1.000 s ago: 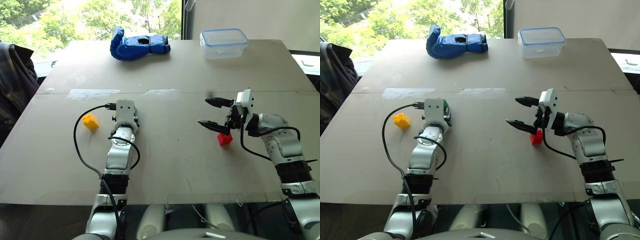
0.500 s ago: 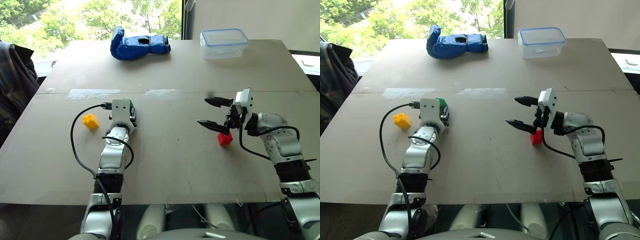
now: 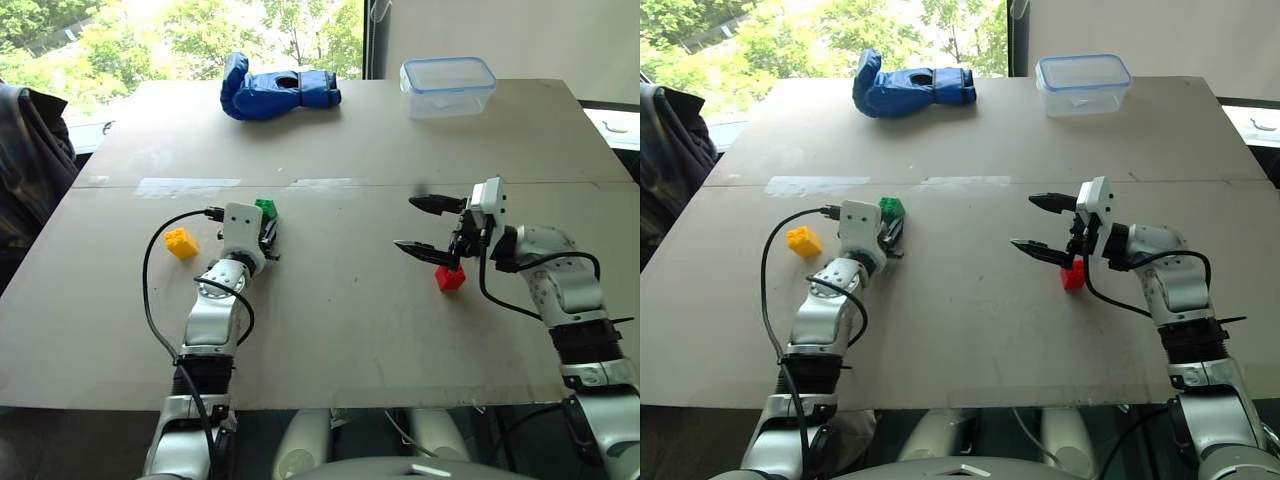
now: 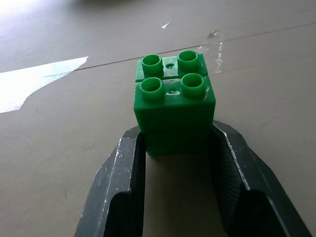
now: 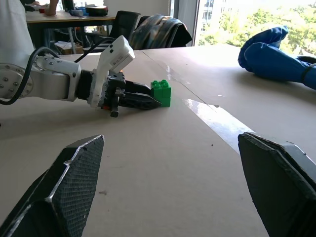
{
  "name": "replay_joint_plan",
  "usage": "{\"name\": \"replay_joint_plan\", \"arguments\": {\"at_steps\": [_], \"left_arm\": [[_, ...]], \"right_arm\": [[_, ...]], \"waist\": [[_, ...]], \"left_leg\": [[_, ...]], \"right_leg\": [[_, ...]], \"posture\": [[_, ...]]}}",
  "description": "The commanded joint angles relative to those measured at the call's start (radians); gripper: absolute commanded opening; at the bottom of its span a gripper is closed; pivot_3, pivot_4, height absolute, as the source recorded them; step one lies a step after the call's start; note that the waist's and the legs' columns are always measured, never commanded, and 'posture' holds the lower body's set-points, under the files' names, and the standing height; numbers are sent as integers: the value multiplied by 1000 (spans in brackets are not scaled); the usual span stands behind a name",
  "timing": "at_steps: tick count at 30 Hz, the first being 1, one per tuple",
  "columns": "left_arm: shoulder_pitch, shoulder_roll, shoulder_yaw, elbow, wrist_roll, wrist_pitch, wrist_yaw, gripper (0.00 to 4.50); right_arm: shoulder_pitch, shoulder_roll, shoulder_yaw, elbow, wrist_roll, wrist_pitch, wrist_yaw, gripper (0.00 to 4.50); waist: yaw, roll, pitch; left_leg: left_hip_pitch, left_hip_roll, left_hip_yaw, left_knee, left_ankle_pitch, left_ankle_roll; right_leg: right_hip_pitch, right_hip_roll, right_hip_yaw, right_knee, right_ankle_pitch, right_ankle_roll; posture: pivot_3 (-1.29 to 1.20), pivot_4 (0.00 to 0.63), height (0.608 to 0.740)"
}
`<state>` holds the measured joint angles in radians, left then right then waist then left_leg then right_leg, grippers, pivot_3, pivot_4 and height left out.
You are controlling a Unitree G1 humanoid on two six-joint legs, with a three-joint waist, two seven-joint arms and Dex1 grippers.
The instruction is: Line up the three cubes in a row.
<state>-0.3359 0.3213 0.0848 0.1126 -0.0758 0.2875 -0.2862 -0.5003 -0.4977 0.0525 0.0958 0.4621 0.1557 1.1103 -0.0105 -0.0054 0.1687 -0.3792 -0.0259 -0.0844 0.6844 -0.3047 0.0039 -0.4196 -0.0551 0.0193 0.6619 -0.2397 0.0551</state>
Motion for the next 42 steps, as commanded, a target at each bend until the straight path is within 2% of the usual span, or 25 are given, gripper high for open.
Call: {"name": "replay_joint_plan", "arguments": {"at_steps": [1,4,8,13,17,21,29,42], "left_arm": [[-8,48,-37,-41,-75,-85,-207,1214],[-39,98,-95,-24,-135,-127,-431,1214],[-120,132,-189,63,-135,-215,-653,1214],[-254,108,-279,215,-123,-291,-845,1214],[-315,86,-360,295,-109,-338,-994,1214],[-346,52,-378,377,-70,-390,-998,1214],[-351,26,-382,408,-29,-405,-977,1214],[-311,32,-386,327,-36,-345,-983,1214]], "right_arm": [[14,-33,-63,-48,78,19,71,4500],[47,-73,-96,-57,122,22,148,4500],[93,-114,-133,-44,114,-34,199,4500],[153,-151,-194,-42,138,-63,254,4500],[218,-183,-239,-72,137,-66,244,4500],[271,-200,-261,-99,146,-58,247,4500],[322,-225,-268,-137,157,-33,237,4500],[295,-222,-254,-147,147,-27,213,4500]], "waist": [[4,0,0],[4,0,0],[2,0,0],[-7,0,0],[-3,0,0],[-2,0,0],[-4,0,0],[-3,0,0]], "left_leg": [[0,0,0,0,0,0],[-1,0,-1,0,0,0],[-1,0,-1,0,0,0],[-1,-2,0,0,0,0],[-1,-4,0,1,0,1],[-1,-4,0,2,0,1],[0,-4,0,2,0,1],[-1,-4,-1,2,0,1]], "right_leg": [[0,0,-1,0,0,0],[0,0,-1,-1,0,0],[0,0,-2,-1,0,0],[0,1,0,-1,0,0],[0,2,-1,0,0,0],[0,2,-1,0,0,0],[1,2,0,1,0,0],[1,2,-1,1,0,0]], "posture": [[0,150,740],[0,150,740],[0,150,740],[0,150,740],[0,150,740],[0,150,740],[0,150,740],[0,150,740]]}}
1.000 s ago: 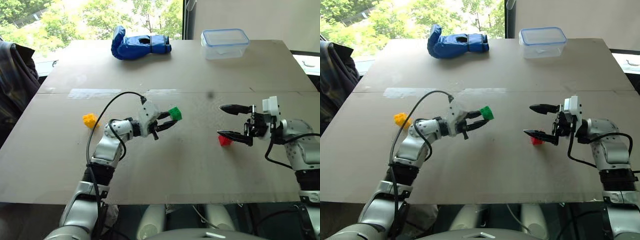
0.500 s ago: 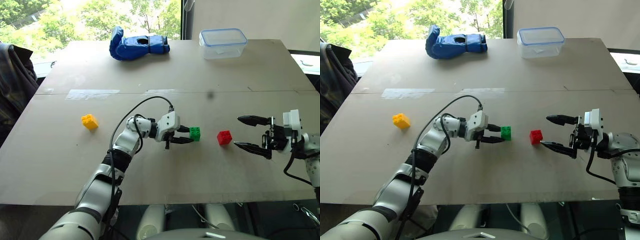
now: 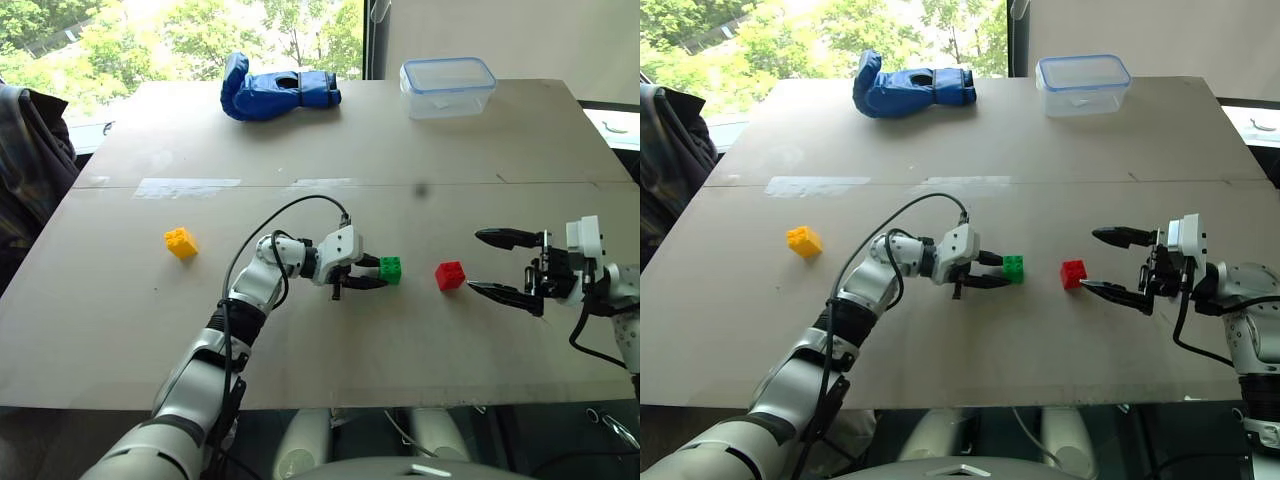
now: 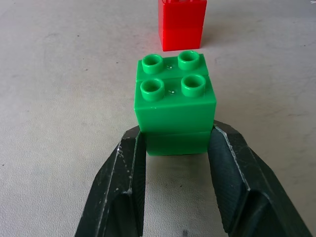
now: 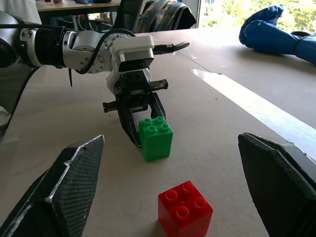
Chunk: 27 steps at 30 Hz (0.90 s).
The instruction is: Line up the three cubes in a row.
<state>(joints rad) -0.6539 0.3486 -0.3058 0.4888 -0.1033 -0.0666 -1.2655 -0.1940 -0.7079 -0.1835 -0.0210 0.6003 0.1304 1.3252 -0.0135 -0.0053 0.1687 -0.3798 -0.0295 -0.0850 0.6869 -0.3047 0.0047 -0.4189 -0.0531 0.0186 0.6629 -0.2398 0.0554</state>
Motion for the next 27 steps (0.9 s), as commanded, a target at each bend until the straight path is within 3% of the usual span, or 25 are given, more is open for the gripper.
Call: {"name": "replay_joint_plan", "arguments": {"at_steps": [1,27], "left_arm": [[12,7,4,-62,-7,12,-3,1214],[16,-34,-23,-74,36,14,57,1214]], "right_arm": [[-12,-11,-17,-31,8,-3,-3,4500],[-13,-6,-23,-1,-24,-51,-2,4500]], "waist": [[0,0,0],[0,0,0]], "left_leg": [[0,0,0,0,0,0],[0,0,0,0,0,0]], "right_leg": [[0,0,0,0,0,0],[0,0,0,0,0,0]], "posture": [[0,150,740],[0,150,740]]}}
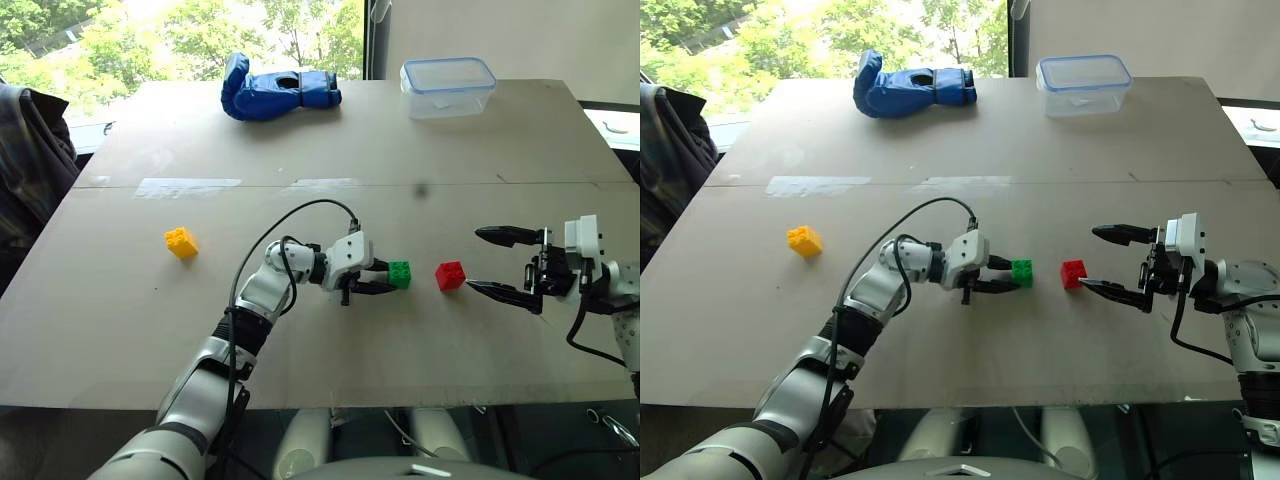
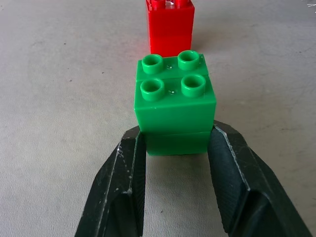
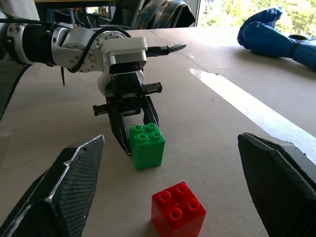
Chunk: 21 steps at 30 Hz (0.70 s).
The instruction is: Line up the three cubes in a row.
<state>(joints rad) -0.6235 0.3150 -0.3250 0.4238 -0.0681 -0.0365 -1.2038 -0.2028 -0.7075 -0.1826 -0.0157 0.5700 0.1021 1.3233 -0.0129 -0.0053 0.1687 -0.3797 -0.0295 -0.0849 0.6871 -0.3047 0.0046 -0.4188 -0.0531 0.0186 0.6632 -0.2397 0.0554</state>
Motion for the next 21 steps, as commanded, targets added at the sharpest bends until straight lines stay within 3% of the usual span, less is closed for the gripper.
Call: {"name": "replay_joint_plan", "arguments": {"at_steps": [1,11,12,17,21], "left_arm": [[-14,0,-5,-10,1,-15,-7,1214],[-21,-6,-8,6,7,-15,-15,1214],[-21,-7,-8,6,7,-15,-16,2236],[-15,-2,-7,7,6,-21,-30,4429],[-14,0,-8,9,7,-28,-36,4429]], "right_arm": [[-3,-6,-25,-4,5,-25,1,4500],[-7,-6,-19,14,-2,-41,8,4500],[-7,-6,-19,15,-2,-42,8,4500],[-6,-8,-18,22,-6,-49,11,4500],[-4,-8,-17,25,-7,-54,14,4500]], "waist": [[-1,0,0],[0,0,0],[0,0,0],[0,0,0],[0,0,0]], "left_leg": [[0,0,0,0,0,0],[0,0,0,0,0,0],[0,0,0,0,0,0],[0,0,0,0,0,0],[0,0,0,0,0,0]], "right_leg": [[0,0,0,0,0,0],[0,0,0,0,0,0],[0,0,0,0,0,0],[0,0,0,0,0,0],[0,0,0,0,0,0]], "posture": [[0,150,740],[0,150,740],[0,150,740],[0,150,740],[0,150,740]]}}
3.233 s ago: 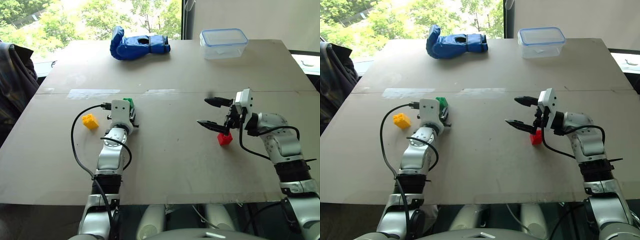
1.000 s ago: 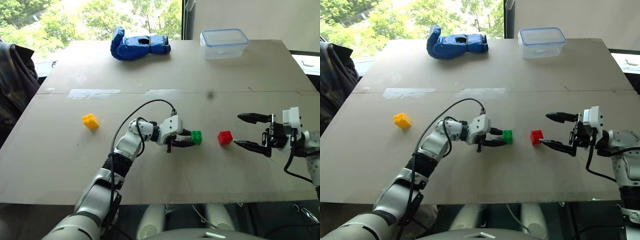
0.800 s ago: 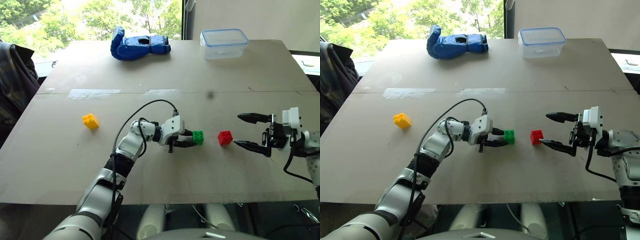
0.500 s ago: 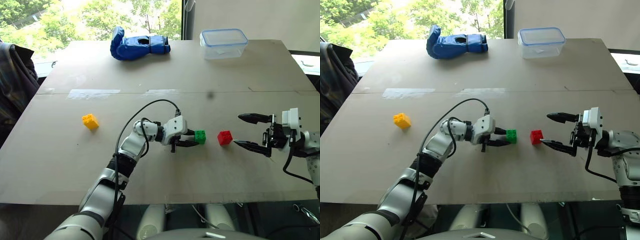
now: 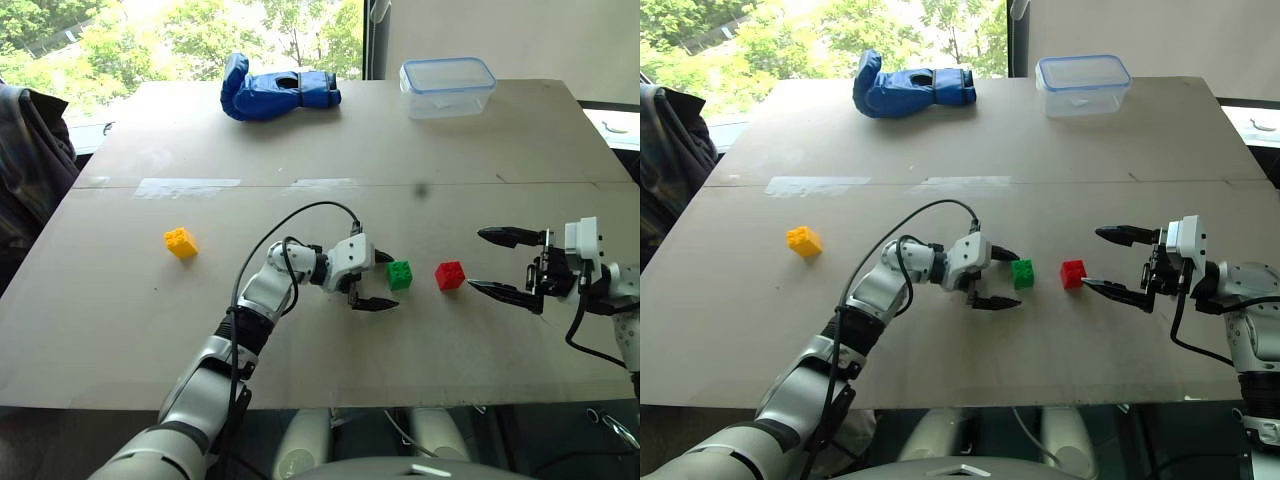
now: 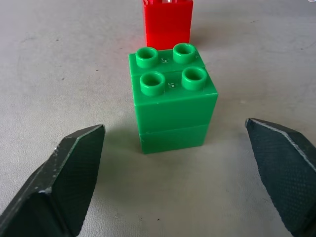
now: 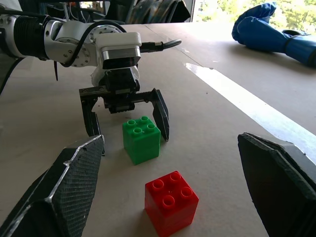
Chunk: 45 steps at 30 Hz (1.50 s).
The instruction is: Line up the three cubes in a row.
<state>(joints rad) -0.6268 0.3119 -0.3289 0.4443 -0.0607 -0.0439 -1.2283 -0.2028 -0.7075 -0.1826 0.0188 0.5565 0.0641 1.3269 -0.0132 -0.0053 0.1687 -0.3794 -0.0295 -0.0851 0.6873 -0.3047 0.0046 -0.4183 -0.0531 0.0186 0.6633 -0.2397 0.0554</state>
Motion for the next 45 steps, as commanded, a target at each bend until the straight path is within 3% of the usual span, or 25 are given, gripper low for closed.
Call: {"name": "replay_joint_plan", "arguments": {"at_steps": [1,18,33,45], "left_arm": [[-10,3,-5,-12,-1,-23,-13,4429],[-62,-46,-23,116,15,-145,-50,4429],[-58,-63,-21,118,1,-151,-97,4429],[-66,-69,21,122,-9,-149,-22,4429]], "right_arm": [[-4,-8,-16,-9,6,-17,10,4500],[11,-11,-20,-10,-2,-26,8,4500],[15,-17,-19,-2,-4,-38,12,4500],[9,-12,-13,6,-12,-42,17,4500]], "waist": [[0,0,0],[1,0,0],[0,0,0],[0,0,0]], "left_leg": [[0,0,0,0,0,0],[1,0,0,1,0,0],[1,0,-1,1,0,0],[1,0,-1,1,0,0]], "right_leg": [[0,0,0,0,0,0],[2,0,-1,0,0,0],[2,0,-1,0,0,0],[2,0,-1,0,0,0]], "posture": [[0,150,740],[0,150,740],[0,150,740],[0,150,740]]}}
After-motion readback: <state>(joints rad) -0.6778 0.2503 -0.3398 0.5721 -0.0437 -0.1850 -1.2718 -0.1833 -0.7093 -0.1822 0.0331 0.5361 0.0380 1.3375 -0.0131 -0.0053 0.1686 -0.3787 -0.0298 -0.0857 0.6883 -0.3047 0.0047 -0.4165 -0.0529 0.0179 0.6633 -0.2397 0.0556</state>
